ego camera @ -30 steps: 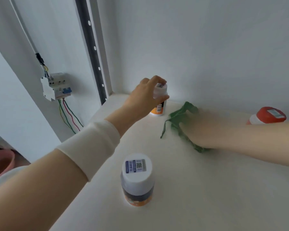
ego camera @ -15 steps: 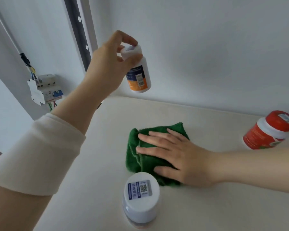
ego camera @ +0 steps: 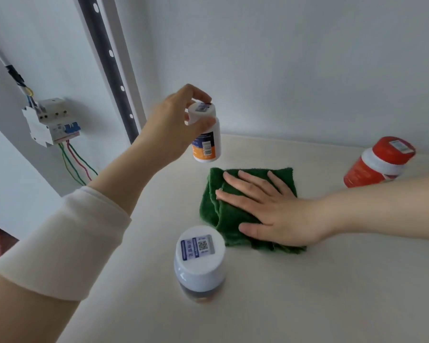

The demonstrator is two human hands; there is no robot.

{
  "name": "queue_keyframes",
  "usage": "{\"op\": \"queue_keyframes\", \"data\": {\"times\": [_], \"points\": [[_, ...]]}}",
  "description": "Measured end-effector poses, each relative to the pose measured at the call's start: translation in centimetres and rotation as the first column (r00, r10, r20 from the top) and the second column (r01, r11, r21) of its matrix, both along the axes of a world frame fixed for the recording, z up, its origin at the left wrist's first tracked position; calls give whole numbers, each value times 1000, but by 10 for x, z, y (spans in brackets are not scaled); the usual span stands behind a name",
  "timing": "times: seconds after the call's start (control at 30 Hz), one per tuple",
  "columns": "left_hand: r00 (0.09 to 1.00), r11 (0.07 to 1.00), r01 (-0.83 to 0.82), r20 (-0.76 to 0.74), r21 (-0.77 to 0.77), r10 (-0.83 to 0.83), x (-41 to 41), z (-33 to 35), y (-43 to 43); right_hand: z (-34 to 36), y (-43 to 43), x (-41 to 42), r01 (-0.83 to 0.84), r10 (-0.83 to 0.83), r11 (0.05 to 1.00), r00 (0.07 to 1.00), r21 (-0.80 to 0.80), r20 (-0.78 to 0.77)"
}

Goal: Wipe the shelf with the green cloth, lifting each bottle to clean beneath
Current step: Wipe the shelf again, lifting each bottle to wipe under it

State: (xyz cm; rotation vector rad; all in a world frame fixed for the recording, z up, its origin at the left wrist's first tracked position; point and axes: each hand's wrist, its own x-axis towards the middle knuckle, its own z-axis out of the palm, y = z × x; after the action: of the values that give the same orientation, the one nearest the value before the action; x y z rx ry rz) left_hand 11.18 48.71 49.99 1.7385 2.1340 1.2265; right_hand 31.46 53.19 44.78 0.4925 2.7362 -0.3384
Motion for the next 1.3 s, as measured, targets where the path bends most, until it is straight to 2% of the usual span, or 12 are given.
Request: {"op": "queue_keyframes", "data": {"times": [0.13,0.2,0.33,0.4,0.47,0.53,0.63,0.7,0.83,0.97,1.13,1.3], "points": [[996,995,73,-43,-66,-76,17,-14,0,12,-4,49,-125,132,990,985,-65,108],[995,996,64,-78,-56,-69,22,-18,1,12,7,54,-32,33,999,993,-9,116],[996,998,45,-80,-39,-48,24,-22,4,5,28,31,316,-318,946,948,76,9],[995,997,58,-83,-46,-62,25,-23,5,6,31,23,374,-375,924,927,82,-2],[994,994,76,-72,-77,-81,26,-22,3,7,25,30,332,-335,941,941,60,47],[994,994,72,-75,-83,-78,27,-15,-3,6,15,47,198,-201,980,972,33,121],[987,995,101,-124,20,-98,41,11,-15,10,-1,76,20,-19,1000,983,-3,182],[968,979,199,-166,48,-188,64,33,-22,15,-6,90,-37,38,999,979,-5,202],[878,925,379,-309,-14,-365,128,58,-18,20,-9,111,-78,74,997,976,14,206],[822,901,388,-370,-192,-433,181,47,21,24,-9,123,-99,95,995,970,6,225],[880,892,318,-251,-321,-404,210,19,64,23,-5,153,-146,145,989,969,-7,202],[921,901,359,-62,-243,-384,217,5,78,18,9,180,-190,189,982,966,-15,176]]}}
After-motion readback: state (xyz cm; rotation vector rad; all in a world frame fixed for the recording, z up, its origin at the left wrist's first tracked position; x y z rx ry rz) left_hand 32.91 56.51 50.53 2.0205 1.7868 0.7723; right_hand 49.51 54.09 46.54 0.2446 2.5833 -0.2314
